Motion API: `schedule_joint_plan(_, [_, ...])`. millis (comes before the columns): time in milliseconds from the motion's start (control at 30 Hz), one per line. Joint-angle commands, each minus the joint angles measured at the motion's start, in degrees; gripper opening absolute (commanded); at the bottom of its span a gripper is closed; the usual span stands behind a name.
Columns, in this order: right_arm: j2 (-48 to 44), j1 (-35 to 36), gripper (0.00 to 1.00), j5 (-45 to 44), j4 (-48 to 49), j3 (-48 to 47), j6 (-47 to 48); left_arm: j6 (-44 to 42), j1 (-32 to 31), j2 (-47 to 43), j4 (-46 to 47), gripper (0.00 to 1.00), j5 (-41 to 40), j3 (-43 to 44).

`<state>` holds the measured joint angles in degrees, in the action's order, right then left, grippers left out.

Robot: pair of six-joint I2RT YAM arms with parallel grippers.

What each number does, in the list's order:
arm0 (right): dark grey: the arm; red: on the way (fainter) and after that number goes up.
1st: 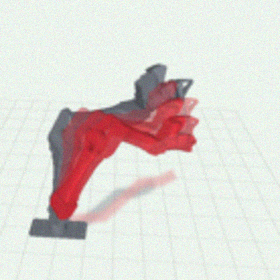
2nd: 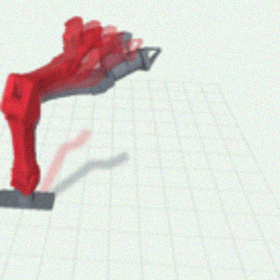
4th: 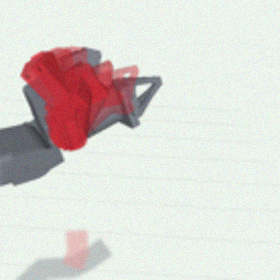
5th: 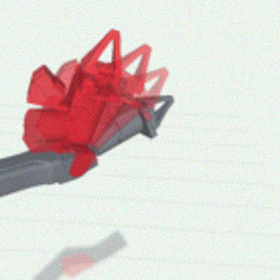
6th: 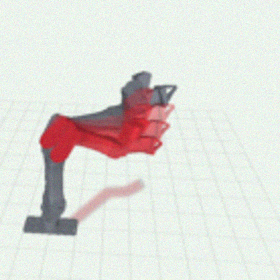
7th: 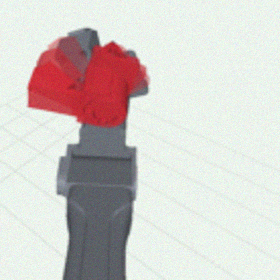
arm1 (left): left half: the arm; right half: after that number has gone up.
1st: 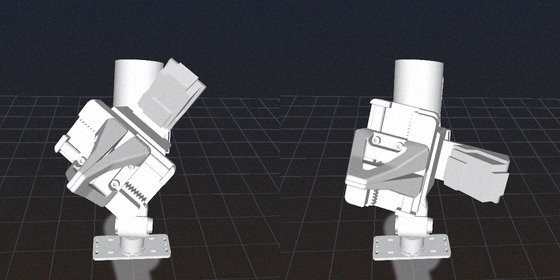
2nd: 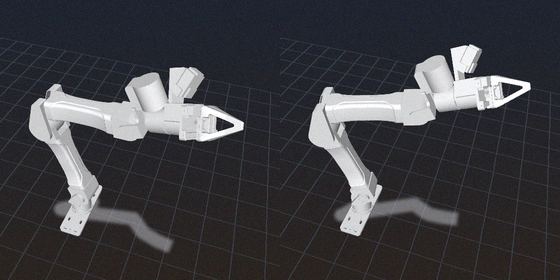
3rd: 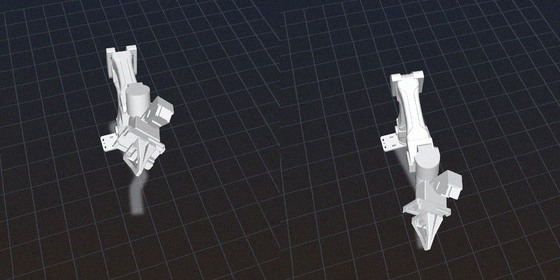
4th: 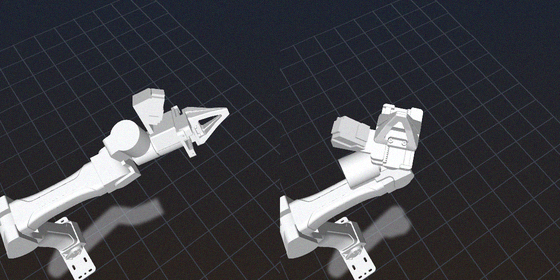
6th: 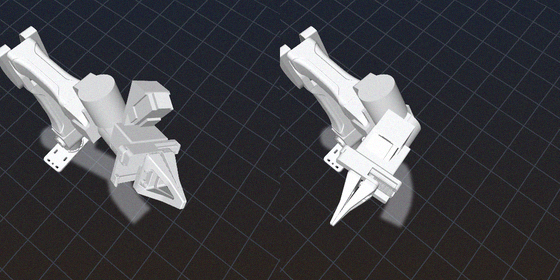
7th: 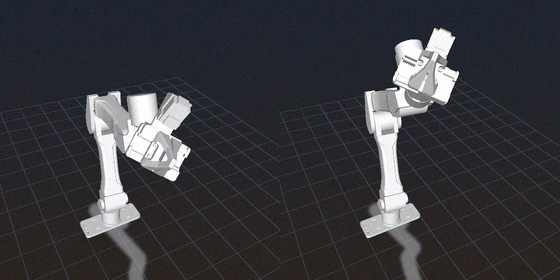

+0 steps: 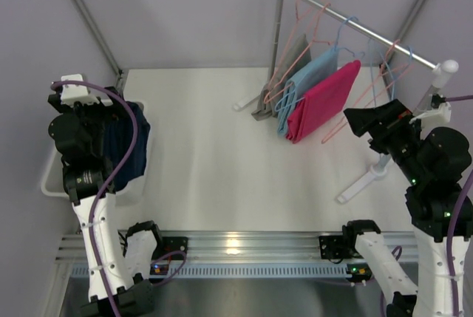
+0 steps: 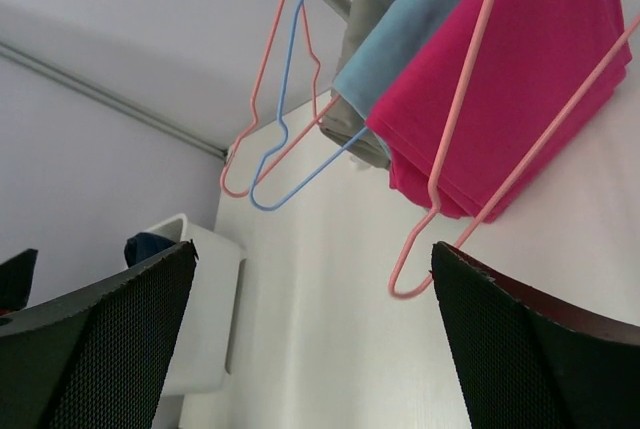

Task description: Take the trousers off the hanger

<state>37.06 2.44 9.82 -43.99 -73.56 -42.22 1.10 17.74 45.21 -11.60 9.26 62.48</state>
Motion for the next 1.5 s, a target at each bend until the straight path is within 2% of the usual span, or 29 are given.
schedule_joint_plan(0, [-0.8,-0.8,0.99,3.4,-1.6,-1.4,2.9,1.5,0.3,-0.6,1.8,0.99,1.2,1.9])
schedule_joint_plan(200, [0.7,-0.8,0.99,14.9,13.1,-3.2,0.2,1.1,0.3,-1.2,1.8,0.99,0.8,1.5])
schedule_joint_plan(367, [7.9,-0.5,0.89,16.2,16.9,-4.8,-2.1,1.7,0.3,-1.0,2.0,0.99,0.5,1.2])
schedule_joint_plan(467, [12.2,2.5,0.84,13.2,18.6,-4.6,-3.2,2.1,0.3,-0.6,2.2,0.99,0.6,1.1])
schedule_joint_plan(700, [21.0,15.3,0.67,-2.9,23.2,-7.1,-3.1,1.6,0.3,-0.8,1.9,0.99,0.2,0.8])
schedule_joint_plan(733, [21.6,16.0,0.61,-4.5,24.3,-7.3,-3.3,1.3,0.2,-0.9,1.8,0.99,0.1,0.8])
schedule_joint_plan(1000, [29.8,18.5,0.44,-17.6,23.6,-9.1,-6.9,0.5,0.3,-1.5,1.6,0.99,-0.5,-0.4])
schedule_joint_plan(1467, [37.4,18.6,0.39,-23.7,27.0,-11.3,-6.9,0.0,0.2,-1.0,3.1,0.99,-1.0,-2.3])
